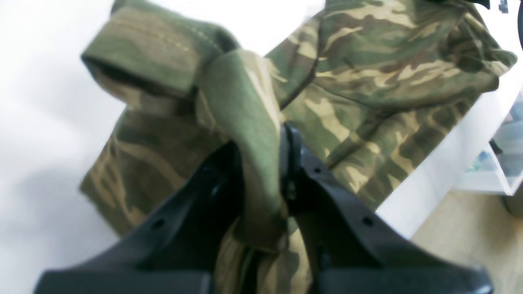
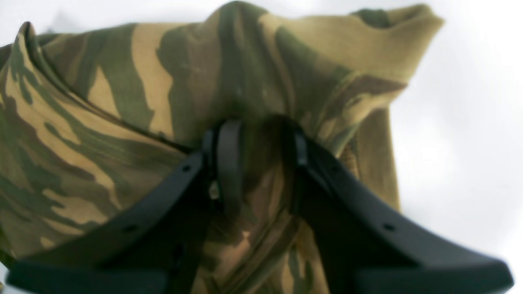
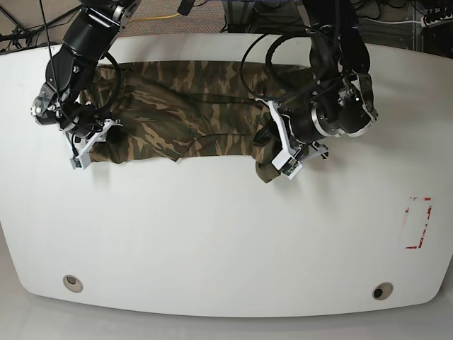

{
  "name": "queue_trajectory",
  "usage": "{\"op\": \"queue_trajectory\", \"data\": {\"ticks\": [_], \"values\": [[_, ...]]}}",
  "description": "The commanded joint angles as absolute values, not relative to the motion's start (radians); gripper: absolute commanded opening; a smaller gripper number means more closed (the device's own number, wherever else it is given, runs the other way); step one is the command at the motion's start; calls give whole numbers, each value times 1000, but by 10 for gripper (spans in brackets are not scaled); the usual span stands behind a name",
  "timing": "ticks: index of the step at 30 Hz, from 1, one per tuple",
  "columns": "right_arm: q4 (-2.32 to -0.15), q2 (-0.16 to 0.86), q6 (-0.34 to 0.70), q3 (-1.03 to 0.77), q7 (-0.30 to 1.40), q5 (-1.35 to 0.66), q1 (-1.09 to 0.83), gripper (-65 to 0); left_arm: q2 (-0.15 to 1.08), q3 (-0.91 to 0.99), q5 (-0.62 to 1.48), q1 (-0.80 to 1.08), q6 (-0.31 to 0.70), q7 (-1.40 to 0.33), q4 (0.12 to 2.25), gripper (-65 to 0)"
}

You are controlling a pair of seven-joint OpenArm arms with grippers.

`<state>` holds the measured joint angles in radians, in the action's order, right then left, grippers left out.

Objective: Fold the T-shirt properly
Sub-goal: 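Grasp the strip end with the left gripper and fold it toward the right gripper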

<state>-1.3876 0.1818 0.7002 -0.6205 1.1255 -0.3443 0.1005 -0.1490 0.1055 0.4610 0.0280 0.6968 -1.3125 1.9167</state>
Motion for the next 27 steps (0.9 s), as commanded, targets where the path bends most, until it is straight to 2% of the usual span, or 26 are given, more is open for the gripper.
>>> {"op": "queue_trajectory", "data": {"ticks": [1,8,10,11,14,16,19,22,27], "values": [[-1397,189,698,-619,1145,-334,108,-490,-157,74,447,21,698,-1294,1926,-628],[-1397,189,698,-622,1145,-334,108,-490,-157,-41,390,19,698,-1293,1925,-625],[-1397,189,698,-622,1145,-334,108,-490,-157,-47,390,15,698,-1293,1923,-600],[-1397,188,698,-622,1145,-334,108,-490,-157,-56,390,13,698,-1293,1920,-575],[-1397,177,698,-622,1145,-334,108,-490,-157,-111,390,13,698,-1293,1902,-436],[-1397,176,698,-624,1145,-334,107,-490,-157,-139,390,4,698,-1293,1900,-371],[-1397,173,698,-624,1145,-334,107,-490,-157,-200,400,-33,698,-1297,1908,-306],[-1397,171,698,-624,1145,-334,107,-490,-157,-289,418,-58,698,-1297,1952,-300],[-1415,171,698,-624,1145,-334,116,-491,-157,-245,375,-85,698,-1293,1971,-299]]}}
